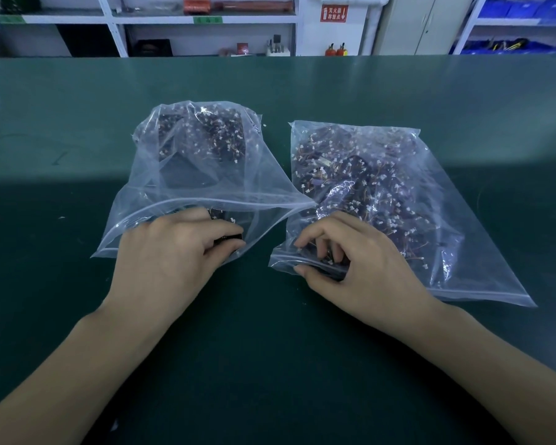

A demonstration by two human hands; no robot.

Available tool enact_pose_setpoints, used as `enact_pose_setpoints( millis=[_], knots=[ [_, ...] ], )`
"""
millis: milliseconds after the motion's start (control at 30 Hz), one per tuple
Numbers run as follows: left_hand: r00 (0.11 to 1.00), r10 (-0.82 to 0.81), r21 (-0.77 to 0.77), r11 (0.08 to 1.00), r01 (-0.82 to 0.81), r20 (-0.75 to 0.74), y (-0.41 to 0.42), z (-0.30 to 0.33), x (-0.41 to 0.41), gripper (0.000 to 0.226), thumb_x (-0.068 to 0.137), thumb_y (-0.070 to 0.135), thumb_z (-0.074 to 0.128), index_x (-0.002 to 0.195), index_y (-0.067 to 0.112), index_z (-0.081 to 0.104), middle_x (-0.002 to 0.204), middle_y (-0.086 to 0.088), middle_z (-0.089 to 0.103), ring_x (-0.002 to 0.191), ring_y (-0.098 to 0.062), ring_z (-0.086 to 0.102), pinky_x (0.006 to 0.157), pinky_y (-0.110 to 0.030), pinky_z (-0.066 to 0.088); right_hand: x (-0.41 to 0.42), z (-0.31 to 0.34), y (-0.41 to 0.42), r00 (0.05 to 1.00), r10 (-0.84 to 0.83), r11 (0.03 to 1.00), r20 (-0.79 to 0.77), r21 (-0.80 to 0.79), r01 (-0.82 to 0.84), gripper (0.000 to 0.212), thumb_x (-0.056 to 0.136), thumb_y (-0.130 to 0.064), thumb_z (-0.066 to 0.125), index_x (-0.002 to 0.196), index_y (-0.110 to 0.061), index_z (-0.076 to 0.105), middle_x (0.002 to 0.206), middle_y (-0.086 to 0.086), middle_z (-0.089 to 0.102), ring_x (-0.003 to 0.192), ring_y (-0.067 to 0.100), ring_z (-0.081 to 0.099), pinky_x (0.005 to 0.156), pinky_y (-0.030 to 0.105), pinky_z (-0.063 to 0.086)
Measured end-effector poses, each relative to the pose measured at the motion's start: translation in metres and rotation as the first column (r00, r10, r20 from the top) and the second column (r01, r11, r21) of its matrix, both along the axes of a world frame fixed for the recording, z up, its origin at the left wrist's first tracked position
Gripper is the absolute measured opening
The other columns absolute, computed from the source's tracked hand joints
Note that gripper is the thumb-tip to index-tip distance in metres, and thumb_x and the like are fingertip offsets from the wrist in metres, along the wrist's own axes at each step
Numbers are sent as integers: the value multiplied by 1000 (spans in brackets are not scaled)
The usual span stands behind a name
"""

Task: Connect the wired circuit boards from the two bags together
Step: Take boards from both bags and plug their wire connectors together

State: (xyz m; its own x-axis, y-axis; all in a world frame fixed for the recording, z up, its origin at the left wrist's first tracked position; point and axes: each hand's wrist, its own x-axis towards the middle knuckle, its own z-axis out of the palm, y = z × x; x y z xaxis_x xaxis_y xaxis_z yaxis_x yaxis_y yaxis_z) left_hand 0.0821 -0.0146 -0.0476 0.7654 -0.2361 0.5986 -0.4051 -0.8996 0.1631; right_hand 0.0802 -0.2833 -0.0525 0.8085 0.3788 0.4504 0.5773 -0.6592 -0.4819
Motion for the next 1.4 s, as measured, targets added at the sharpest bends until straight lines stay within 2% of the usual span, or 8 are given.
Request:
enact_pose_setpoints(
  millis=[167, 300, 433, 667, 800, 967, 1200, 1400],
  knots=[
    [980, -109, -92, 988, 126, 168, -1, 0, -1, 13, 99, 41, 78, 97, 31, 87, 79, 10, 67, 61, -13, 61, 49, -37, 51, 0, 0, 0, 999, 44, 998, 25, 33, -45, 26, 87, -30, 86, 107, -23, 72, 89, -17, 53, 81, 12, 55, 80, 26, 45],
    [944, -222, -117, 960, 256, 245, -15, 2, -8, 11, 99, 36, 80, 98, 28, 87, 103, 6, 71, 77, -16, 63, 60, -38, 54, -4, 2, 3, 990, 127, 984, 55, 117, -133, 32, 96, -45, 74, 116, -20, 72, 99, -13, 62, 85, 9, 59, 82, 25, 48],
    [900, -323, -38, 937, 349, 292, -25, 2, -13, 11, 101, 29, 78, 101, 22, 86, 92, 6, 76, 78, -16, 69, 65, -35, 56, -5, 2, 4, 983, 165, 960, 81, 214, -179, 25, 102, -38, 69, 111, -15, 73, 102, -7, 68, 89, 13, 64, 77, 30, 52],
    [904, -393, -124, 901, 415, 171, -31, 2, -18, 22, 100, 42, 77, 103, 20, 73, 86, 10, 73, 75, -10, 70, 63, -34, 59, -1, 0, 4, 972, 207, 942, 108, 248, -227, 11, 97, -23, 79, 100, -12, 78, 96, -9, 68, 84, 10, 63, 77, 21, 47],
    [904, -397, -145, 896, 419, 155, -33, 1, -17, 26, 98, 39, 80, 97, 13, 80, 84, 9, 72, 76, -11, 69, 67, -33, 58, -1, -2, 4, 968, 223, 937, 112, 250, -245, 10, 98, -19, 77, 93, -10, 80, 91, -12, 70, 84, 9, 64, 81, 20, 46],
    [940, -318, -197, 921, 337, 120, -34, -2, -17, 22, 101, 37, 77, 90, 18, 78, 82, 12, 67, 75, -11, 64, 61, -38, 54, -1, -1, 4, 976, 168, 925, 137, 320, -204, 10, 99, -16, 74, 93, -10, 79, 87, -11, 70, 79, 11, 64, 75, 15, 43],
    [949, -307, -359, 879, 314, 80, -33, 0, -16, 25, 94, 36, 84, 83, 15, 79, 81, 8, 67, 74, -18, 66, 62, -36, 53, 0, 0, 5, 975, 179, 926, 132, 313, -213, 8, 100, -16, 74, 98, -10, 79, 90, -13, 67, 79, 8, 62, 75, 13, 42],
    [927, -368, -317, 873, 370, 66, -33, -1, -16, 27, 93, 34, 84, 80, 11, 80, 81, 6, 67, 75, -21, 65, 61, -41, 52, 0, 1, 1, 969, 217, 944, 120, 228, -240, 4, 97, -14, 78, 96, -11, 76, 93, -18, 61, 81, 7, 58, 76, 14, 41]
  ],
)
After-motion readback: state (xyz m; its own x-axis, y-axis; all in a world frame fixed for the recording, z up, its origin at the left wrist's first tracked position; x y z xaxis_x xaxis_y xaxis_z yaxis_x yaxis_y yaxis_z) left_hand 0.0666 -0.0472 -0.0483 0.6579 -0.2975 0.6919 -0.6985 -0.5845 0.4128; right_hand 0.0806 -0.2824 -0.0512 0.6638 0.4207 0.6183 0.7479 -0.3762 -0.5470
